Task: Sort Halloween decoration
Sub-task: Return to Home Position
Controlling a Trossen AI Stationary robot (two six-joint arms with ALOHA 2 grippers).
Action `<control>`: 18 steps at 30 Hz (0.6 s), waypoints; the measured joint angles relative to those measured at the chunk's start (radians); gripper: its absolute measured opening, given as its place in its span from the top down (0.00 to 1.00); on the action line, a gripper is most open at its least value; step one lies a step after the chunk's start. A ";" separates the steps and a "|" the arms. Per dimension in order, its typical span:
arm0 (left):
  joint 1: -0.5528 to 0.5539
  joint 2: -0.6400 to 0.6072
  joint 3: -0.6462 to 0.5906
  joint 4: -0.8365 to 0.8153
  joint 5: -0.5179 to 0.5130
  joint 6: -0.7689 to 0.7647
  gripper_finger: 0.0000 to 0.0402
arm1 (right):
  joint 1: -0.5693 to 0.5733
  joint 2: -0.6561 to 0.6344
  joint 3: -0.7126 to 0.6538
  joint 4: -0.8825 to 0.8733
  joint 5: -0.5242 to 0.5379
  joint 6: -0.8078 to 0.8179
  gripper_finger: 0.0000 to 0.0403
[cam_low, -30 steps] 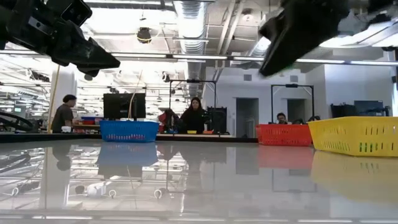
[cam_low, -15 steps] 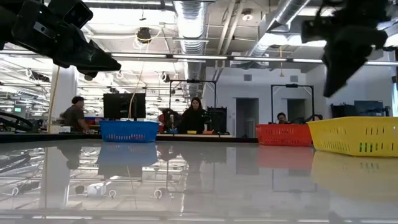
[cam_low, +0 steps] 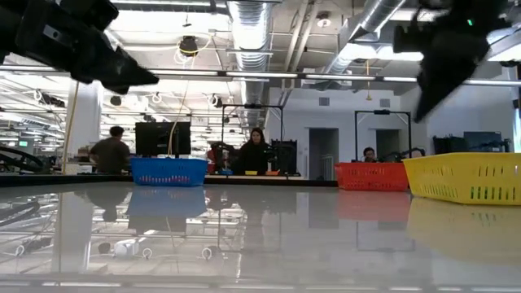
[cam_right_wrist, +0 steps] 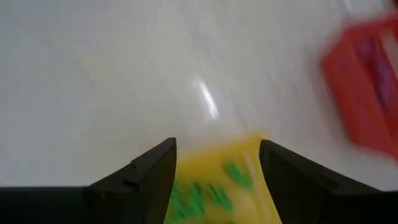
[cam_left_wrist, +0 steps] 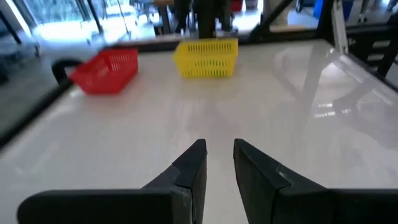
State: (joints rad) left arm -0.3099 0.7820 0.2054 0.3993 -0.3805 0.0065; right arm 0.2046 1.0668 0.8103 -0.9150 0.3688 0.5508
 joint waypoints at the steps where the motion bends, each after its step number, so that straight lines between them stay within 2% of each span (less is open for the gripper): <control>1: 0.000 -0.018 0.000 0.001 0.000 0.014 0.82 | 0.004 -0.013 0.003 0.046 0.000 -0.029 0.35; 5: 0.000 -0.112 0.000 -0.015 -0.001 0.054 0.82 | 0.040 -0.074 -0.010 0.257 0.034 -0.198 0.35; 8: 0.000 -0.175 0.000 -0.048 -0.001 0.065 0.82 | 0.052 -0.137 -0.080 0.500 0.079 -0.361 0.35; 12: 0.000 -0.243 0.000 -0.071 -0.002 0.092 0.82 | -0.015 -0.230 -0.229 0.824 -0.032 -0.520 0.37; 18: 0.000 -0.333 0.000 -0.165 -0.002 0.125 0.82 | -0.176 -0.426 -0.427 0.978 -0.139 -0.498 0.43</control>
State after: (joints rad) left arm -0.3099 0.4492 0.2058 0.2345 -0.3824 0.1318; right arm 0.0281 0.6403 0.3828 0.0627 0.2298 0.0530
